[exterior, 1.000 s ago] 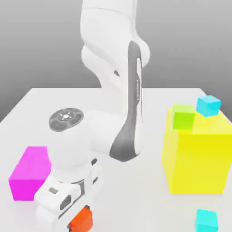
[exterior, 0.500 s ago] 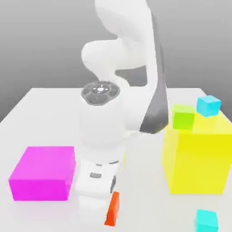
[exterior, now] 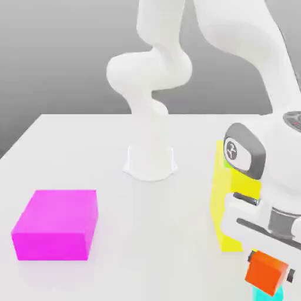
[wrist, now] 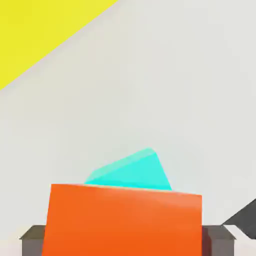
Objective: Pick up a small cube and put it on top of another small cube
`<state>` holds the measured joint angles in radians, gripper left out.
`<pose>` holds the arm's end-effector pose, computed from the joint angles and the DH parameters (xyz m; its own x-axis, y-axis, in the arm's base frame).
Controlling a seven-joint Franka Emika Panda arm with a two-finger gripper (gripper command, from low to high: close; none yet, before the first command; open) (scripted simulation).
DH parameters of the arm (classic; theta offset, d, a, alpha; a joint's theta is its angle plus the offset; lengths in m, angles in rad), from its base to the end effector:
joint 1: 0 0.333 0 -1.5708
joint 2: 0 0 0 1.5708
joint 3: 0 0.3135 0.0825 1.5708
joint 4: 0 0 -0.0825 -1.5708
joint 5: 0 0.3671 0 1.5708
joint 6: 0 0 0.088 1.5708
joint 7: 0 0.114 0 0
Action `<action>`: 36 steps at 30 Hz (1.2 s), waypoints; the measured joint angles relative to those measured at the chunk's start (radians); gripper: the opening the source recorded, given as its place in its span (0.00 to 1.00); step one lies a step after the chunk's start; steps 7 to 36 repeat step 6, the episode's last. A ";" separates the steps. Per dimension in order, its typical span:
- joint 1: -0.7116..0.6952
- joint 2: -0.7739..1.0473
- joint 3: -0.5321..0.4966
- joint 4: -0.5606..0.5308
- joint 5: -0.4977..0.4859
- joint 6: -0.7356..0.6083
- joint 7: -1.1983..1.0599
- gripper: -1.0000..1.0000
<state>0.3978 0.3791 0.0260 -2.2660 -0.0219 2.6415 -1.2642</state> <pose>0.4806 0.2178 0.1960 -0.1342 0.9910 -0.0018 0.9909 0.1342 -0.0030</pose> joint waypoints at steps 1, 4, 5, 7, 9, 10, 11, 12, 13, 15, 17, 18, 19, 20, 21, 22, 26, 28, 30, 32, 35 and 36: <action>0.000 0.000 0.000 0.000 0.000 0.000 0.000 1.00; 0.003 -0.016 0.008 0.003 -0.003 -0.016 -0.013 1.00; 0.002 -0.045 0.010 0.002 -0.001 -0.044 -0.015 1.00; 0.001 -0.078 0.011 0.000 0.002 -0.075 -0.018 1.00; 0.001 -0.078 0.011 0.000 0.002 -0.075 -0.018 1.00; 0.001 -0.078 0.011 0.000 0.002 -0.075 -0.018 1.00; 0.001 -0.078 0.011 0.000 0.002 -0.075 -0.018 1.00; 0.001 -0.078 0.011 0.000 0.002 -0.075 -0.018 1.00; 0.001 -0.078 0.011 0.000 0.002 -0.075 -0.018 1.00; 0.001 -0.078 0.011 0.000 0.002 -0.075 -0.018 1.00; 0.001 -0.078 0.011 0.000 0.002 -0.075 -0.018 1.00; 0.001 -0.078 0.011 0.000 0.002 -0.075 -0.018 1.00; 0.001 -0.078 0.011 0.000 0.002 -0.075 -0.018 1.00; 0.001 -0.078 0.011 0.000 0.002 -0.075 -0.018 1.00; 0.001 -0.078 0.011 0.000 0.002 -0.075 -0.018 1.00; 0.001 -0.078 0.011 0.000 0.002 -0.075 -0.018 1.00; 0.001 -0.078 0.011 0.000 0.002 -0.075 -0.018 1.00; 0.001 -0.078 0.011 0.000 0.002 -0.075 -0.018 1.00; 0.001 -0.078 0.011 0.000 0.002 -0.075 -0.018 1.00; 0.001 -0.078 0.011 0.000 0.002 -0.075 -0.018 1.00; 0.001 -0.078 0.011 0.000 0.002 -0.075 -0.018 1.00; 0.001 -0.078 0.011 0.000 0.002 -0.075 -0.018 1.00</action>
